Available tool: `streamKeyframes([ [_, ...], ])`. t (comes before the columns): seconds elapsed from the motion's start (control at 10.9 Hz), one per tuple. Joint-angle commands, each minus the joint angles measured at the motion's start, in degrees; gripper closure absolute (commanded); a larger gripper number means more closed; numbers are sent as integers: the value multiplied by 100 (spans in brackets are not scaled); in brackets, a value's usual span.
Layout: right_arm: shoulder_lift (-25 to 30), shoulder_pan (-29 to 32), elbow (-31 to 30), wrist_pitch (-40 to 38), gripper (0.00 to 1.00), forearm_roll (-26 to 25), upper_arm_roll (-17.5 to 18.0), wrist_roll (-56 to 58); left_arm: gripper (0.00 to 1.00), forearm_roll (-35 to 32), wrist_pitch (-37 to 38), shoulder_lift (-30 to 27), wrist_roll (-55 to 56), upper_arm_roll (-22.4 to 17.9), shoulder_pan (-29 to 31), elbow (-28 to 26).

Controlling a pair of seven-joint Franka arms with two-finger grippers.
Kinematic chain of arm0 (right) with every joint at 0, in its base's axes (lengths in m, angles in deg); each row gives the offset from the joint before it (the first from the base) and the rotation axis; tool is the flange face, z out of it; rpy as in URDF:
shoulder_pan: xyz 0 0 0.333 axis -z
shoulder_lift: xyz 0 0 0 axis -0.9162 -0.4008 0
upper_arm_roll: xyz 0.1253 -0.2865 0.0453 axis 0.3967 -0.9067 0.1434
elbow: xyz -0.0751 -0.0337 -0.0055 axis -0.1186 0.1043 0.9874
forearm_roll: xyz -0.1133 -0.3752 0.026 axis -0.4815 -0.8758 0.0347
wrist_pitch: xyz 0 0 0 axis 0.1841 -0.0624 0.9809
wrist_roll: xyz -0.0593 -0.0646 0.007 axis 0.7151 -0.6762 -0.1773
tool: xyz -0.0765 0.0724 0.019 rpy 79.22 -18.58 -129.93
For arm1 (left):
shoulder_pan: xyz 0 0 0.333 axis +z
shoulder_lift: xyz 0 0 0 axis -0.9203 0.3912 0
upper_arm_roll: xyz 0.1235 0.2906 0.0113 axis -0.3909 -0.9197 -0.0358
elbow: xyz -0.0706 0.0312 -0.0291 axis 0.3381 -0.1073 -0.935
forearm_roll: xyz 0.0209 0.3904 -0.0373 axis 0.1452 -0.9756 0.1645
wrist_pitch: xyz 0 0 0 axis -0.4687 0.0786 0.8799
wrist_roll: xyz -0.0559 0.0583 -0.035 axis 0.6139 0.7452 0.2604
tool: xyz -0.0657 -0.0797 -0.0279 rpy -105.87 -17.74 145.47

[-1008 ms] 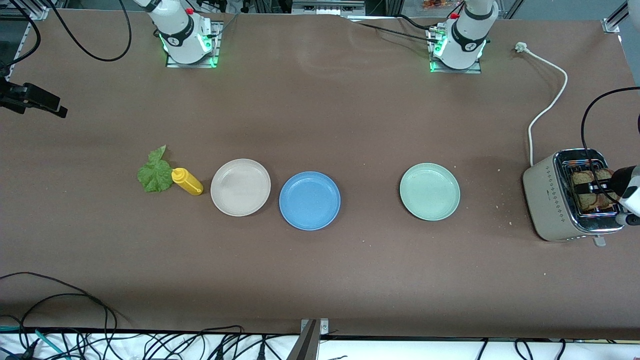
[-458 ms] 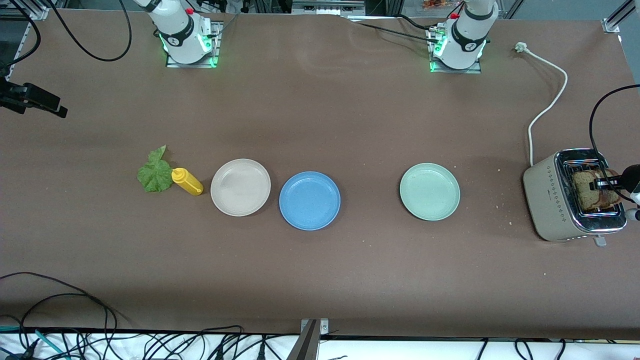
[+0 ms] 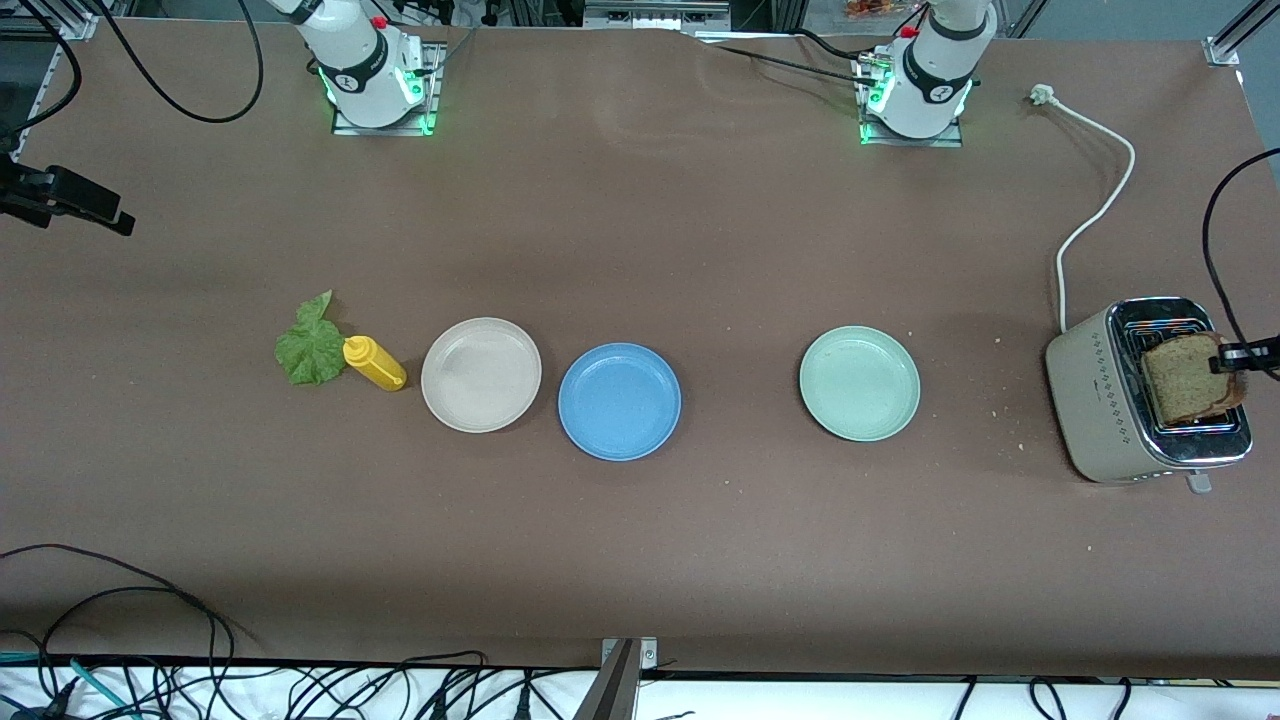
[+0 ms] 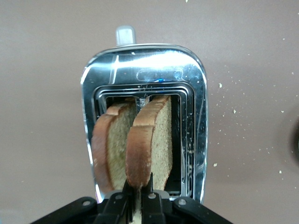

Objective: Make sandwich in blue plate with both arms
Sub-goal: 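Grasp one toast slice with the left gripper and lift it out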

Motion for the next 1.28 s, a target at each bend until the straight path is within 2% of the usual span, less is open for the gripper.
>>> streamKeyframes([
  [0.0, 46, 16, 60, -95, 0, 94, 11, 12, 100, -157, 239, -424, -250, 70, 60, -1],
  [0.37, 46, 16, 60, -86, 0, 94, 3, 3, 100, -96, 889, -618, -241, 132, -10, 376],
  [0.82, 46, 16, 60, -95, 0, 94, -6, 12, 100, 510, 926, -609, -250, 132, -212, 570],
  [1.19, 37, 16, 60, -86, 0, 94, -15, 12, 100, 765, 908, -539, -172, 114, -948, 518],
])
